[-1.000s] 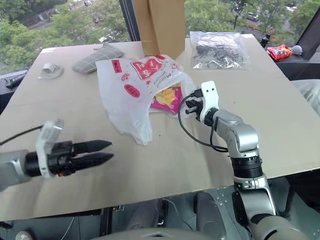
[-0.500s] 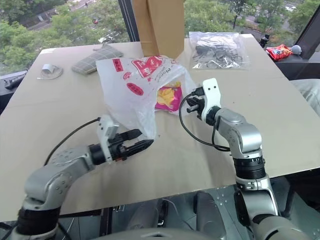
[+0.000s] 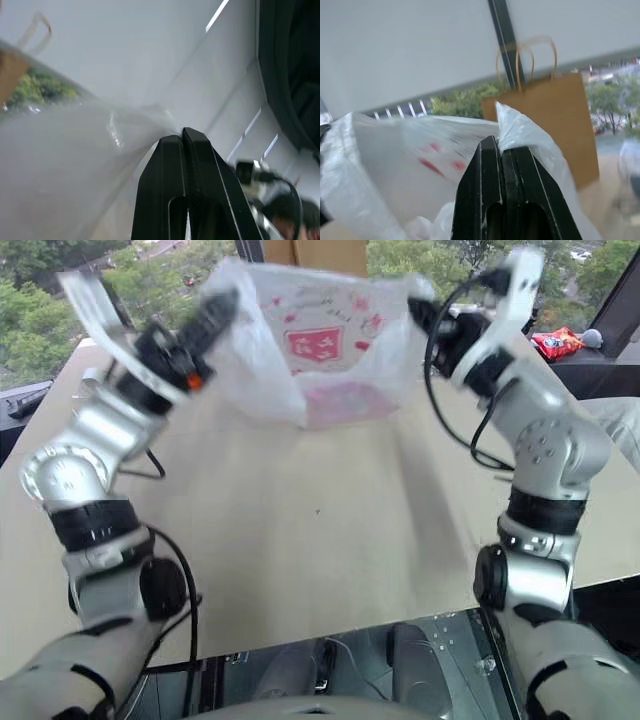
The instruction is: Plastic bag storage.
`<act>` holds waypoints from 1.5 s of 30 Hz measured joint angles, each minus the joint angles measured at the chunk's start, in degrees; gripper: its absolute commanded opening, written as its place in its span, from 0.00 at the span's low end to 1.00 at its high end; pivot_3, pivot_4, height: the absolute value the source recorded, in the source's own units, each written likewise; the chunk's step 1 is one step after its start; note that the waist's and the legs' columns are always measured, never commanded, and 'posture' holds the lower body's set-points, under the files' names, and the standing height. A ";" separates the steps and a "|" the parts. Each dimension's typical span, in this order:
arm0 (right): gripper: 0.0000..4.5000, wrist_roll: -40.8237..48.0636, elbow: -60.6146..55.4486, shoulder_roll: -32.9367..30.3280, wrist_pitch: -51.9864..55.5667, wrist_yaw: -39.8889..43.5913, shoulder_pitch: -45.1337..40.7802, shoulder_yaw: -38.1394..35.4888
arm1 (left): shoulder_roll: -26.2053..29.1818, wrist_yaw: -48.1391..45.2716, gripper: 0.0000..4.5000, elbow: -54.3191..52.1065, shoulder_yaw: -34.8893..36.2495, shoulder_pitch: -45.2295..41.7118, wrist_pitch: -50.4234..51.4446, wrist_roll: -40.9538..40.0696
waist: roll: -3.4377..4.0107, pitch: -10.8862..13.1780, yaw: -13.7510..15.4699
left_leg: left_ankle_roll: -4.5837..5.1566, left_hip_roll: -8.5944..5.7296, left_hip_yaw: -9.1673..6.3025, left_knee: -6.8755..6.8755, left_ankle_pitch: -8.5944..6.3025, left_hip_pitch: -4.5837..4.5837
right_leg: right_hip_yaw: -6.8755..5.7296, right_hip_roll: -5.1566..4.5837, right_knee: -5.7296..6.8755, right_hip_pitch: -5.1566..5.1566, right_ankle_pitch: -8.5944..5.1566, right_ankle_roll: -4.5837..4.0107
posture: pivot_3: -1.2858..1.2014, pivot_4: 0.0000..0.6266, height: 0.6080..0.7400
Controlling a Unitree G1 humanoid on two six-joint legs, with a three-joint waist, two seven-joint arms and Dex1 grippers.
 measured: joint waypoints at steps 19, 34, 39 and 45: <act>0.00 6.56 -24.30 -19.05 8.81 -1.04 26.25 -4.06 | -1.71 -4.17 0.02 -6.54 -10.88 10.77 0.58 14.05 | 0.00 -0.05 0.18 | 0.15 0.01 0.07 -0.49 -0.10 -0.89 | 0.22 -0.54 -0.13 -0.89 -0.13 0.19 | 0.52 0.24 1.00; 0.60 -6.45 -39.96 -23.55 -3.81 6.45 75.99 5.56 | 5.99 -20.64 0.35 -18.75 -23.61 40.52 -16.10 34.94 | -0.01 -0.01 1.46 | 0.50 0.30 0.56 0.19 -0.26 0.41 | 0.15 -0.01 -0.19 0.57 -0.34 0.22 | 0.52 0.24 1.00; 1.00 -6.23 -42.77 -23.56 -8.69 12.28 85.18 -2.77 | 8.92 -24.23 0.83 -22.10 -19.74 45.91 -17.16 34.31 | 0.03 -0.03 1.45 | 0.49 0.36 0.39 0.11 -0.27 0.35 | 0.22 -0.01 -0.23 0.47 -0.21 0.43 | 0.52 0.24 1.00; 1.00 -6.66 -43.30 -22.23 -15.91 21.04 97.15 -15.84 | 13.05 -27.09 0.98 -25.32 -14.07 57.33 -19.68 35.31 | -0.02 -0.05 1.70 | 0.63 0.36 0.39 0.14 -0.38 0.37 | 0.20 -0.11 -0.44 0.61 -0.38 0.29 | 0.52 0.24 1.00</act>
